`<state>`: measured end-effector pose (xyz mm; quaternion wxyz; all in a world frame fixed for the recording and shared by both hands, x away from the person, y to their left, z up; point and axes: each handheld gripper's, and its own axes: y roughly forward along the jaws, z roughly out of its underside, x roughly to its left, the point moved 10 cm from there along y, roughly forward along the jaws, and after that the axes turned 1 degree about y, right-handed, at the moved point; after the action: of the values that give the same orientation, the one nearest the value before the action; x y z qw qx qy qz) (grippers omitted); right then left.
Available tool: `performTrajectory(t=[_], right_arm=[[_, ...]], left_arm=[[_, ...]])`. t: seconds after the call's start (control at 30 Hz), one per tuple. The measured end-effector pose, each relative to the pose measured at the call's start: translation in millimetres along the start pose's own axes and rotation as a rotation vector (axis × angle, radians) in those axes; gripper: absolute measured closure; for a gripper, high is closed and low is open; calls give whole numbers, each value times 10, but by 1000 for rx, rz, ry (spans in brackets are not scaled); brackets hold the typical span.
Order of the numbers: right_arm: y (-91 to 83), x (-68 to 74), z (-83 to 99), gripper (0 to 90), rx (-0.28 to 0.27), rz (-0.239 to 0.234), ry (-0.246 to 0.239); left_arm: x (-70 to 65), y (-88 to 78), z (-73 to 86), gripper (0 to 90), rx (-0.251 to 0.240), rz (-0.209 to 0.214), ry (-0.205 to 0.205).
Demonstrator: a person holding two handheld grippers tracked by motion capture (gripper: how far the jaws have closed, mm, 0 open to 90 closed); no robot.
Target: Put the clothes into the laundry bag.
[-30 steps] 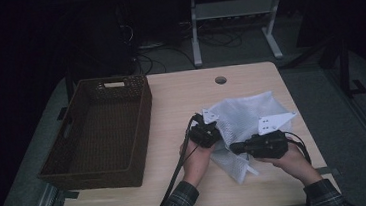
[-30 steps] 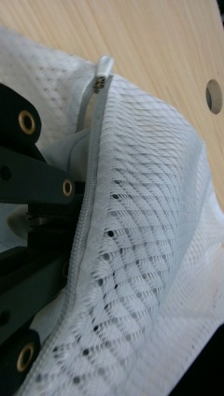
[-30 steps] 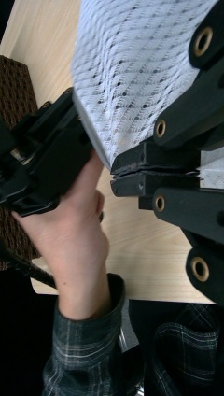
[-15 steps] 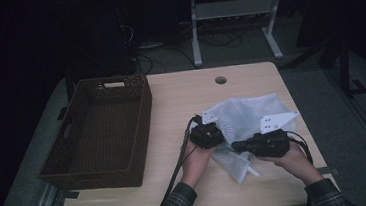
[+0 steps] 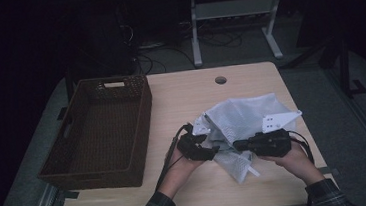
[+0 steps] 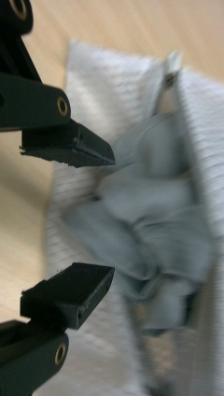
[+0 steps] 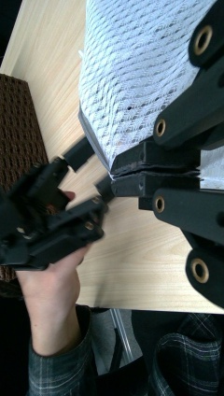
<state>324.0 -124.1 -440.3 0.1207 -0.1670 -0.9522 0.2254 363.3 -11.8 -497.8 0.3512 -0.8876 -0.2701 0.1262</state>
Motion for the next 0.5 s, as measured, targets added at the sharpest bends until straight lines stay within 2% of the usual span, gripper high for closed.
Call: performTrajectory(t=[0.13,0.2,0.27,0.33,0.43,0.5], right_arm=[[-24,-2,20,875,-2,0,8],[-29,-4,37,875,-2,-1,10],[-33,-6,48,875,1,-1,10],[-33,-9,57,875,1,-2,13],[-31,-15,77,876,3,-2,18],[-35,-30,85,875,1,1,18]], left_arm=[[-72,142,167,381,62,45,29],[-96,211,182,384,66,38,47],[-93,273,180,429,72,28,58],[-77,314,166,557,67,20,59],[-73,351,140,793,63,32,61],[-81,357,118,860,57,41,60]])
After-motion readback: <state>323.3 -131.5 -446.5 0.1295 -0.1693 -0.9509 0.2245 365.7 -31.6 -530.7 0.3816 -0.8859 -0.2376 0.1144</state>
